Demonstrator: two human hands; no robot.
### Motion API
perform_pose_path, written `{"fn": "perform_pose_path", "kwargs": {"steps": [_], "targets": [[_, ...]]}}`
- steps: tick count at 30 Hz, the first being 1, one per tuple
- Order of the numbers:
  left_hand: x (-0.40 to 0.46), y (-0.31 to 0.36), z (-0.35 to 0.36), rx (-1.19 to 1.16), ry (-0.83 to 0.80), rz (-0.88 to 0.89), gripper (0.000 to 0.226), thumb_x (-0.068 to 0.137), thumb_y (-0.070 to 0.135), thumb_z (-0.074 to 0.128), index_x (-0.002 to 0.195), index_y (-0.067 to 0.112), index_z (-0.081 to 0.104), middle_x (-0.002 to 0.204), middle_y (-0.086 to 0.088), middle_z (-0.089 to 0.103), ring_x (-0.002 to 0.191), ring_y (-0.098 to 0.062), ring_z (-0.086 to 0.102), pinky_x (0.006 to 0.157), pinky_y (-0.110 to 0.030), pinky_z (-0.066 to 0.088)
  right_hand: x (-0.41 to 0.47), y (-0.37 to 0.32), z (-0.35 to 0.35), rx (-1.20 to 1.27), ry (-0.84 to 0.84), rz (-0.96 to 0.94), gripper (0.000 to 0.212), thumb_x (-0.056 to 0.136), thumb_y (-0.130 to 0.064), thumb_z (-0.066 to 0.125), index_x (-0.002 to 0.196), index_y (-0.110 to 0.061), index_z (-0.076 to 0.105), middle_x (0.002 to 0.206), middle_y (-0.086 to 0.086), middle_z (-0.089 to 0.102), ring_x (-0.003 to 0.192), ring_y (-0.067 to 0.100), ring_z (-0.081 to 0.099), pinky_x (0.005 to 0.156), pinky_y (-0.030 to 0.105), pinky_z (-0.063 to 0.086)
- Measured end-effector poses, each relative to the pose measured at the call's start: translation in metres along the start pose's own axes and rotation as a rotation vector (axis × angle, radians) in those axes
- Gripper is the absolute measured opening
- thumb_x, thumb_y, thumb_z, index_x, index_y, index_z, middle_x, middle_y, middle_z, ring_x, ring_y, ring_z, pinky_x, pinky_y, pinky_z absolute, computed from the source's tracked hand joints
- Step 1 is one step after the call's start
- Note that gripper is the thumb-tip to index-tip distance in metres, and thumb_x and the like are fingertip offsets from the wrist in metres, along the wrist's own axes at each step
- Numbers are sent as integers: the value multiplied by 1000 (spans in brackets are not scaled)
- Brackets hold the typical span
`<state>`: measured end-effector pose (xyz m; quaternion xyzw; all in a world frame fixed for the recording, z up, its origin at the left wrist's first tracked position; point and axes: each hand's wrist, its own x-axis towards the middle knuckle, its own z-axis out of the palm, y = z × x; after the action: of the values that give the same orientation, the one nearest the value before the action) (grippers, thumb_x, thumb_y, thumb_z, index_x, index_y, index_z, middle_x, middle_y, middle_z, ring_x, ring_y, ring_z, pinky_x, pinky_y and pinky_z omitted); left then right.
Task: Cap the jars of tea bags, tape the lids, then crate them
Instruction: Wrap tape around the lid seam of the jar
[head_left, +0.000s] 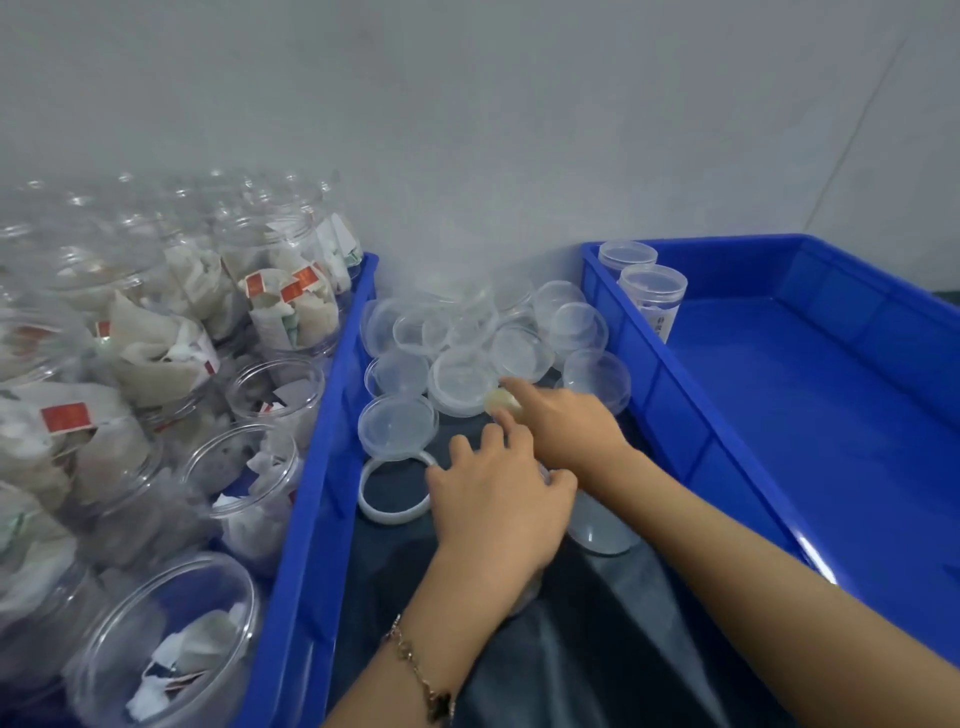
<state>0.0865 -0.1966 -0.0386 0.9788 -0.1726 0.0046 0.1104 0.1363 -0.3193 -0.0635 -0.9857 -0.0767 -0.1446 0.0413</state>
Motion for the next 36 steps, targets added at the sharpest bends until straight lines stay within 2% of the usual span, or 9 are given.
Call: {"fn": "perform_pose_path", "kwargs": {"steps": [3, 7, 11, 18, 20, 25, 28, 32, 36], "targets": [[0, 0, -1, -20, 17, -21, 53, 89, 54, 32, 128, 18, 44, 126, 0, 49, 113, -27, 41, 83, -42, 34, -21, 0, 8, 10, -104, 15, 44, 95, -37, 42, 134, -17, 38, 113, 0, 62, 96, 24, 63, 66, 32, 42], [-4, 1, -4, -58, 4, -55, 59, 84, 68, 33, 116, 22, 49, 120, 0, 51, 113, -26, 43, 86, -42, 35, -37, -8, 12, 6, 3, -199, 23, 85, -18, 62, 104, -6, 59, 93, 8, 64, 80, 25, 65, 63, 31, 50], [-3, 3, -8, -62, -34, -66, 41, 79, 50, 42, 109, 23, 47, 118, 0, 50, 112, -27, 42, 83, -42, 33, -39, -9, 18, 79, -212, -65, 29, 92, -32, 47, 117, -16, 49, 114, 1, 57, 106, 23, 52, 86, 36, 41], [2, 7, -14, -79, -38, -106, 38, 92, 43, 33, 116, 20, 52, 126, -3, 51, 117, -30, 42, 91, -46, 35, -54, -5, 12, 150, -256, 102, 34, 94, -31, 42, 126, -23, 48, 127, -3, 53, 118, 22, 44, 98, 39, 35], [-1, 4, -14, -174, 105, -137, 49, 95, 52, 28, 121, 20, 54, 128, -4, 54, 120, -28, 42, 98, -45, 33, -59, -7, 5, 184, -122, 120, 32, 95, -27, 42, 126, -22, 49, 127, -4, 53, 119, 16, 45, 98, 32, 35], [-31, -9, -6, -1174, 739, -237, 46, 87, 42, 45, 129, 23, 46, 124, 15, 46, 120, -2, 36, 105, -34, 34, -95, -39, -31, 720, 271, 410, 48, 90, -10, 51, 111, -52, 40, 107, -21, 57, 94, -3, 56, 80, 21, 47], [-46, -22, 11, -1390, 624, -416, 44, 95, 27, 50, 137, 22, 39, 140, 6, 42, 126, -6, 39, 102, -27, 32, -116, -60, -34, 1014, 231, 455, 56, 90, -8, 54, 118, -53, 36, 106, -22, 59, 87, -6, 59, 71, 9, 46], [-52, -23, 23, -1374, 339, -341, 29, 97, 19, 47, 123, 22, 57, 121, 3, 64, 109, -11, 58, 98, -34, 45, -114, -73, -38, 1031, 55, 423, 79, 82, -9, 65, 143, -34, 21, 136, -15, 44, 120, -3, 45, 101, 23, 42], [-54, -11, 6, -1260, 423, -292, 31, 95, 27, 45, 122, 27, 60, 111, 7, 67, 103, -12, 62, 95, -42, 48, -108, -83, -63, 959, 131, 376, 88, 75, -19, 71, 145, -35, 20, 142, -15, 37, 130, 7, 38, 106, 33, 38]]}}
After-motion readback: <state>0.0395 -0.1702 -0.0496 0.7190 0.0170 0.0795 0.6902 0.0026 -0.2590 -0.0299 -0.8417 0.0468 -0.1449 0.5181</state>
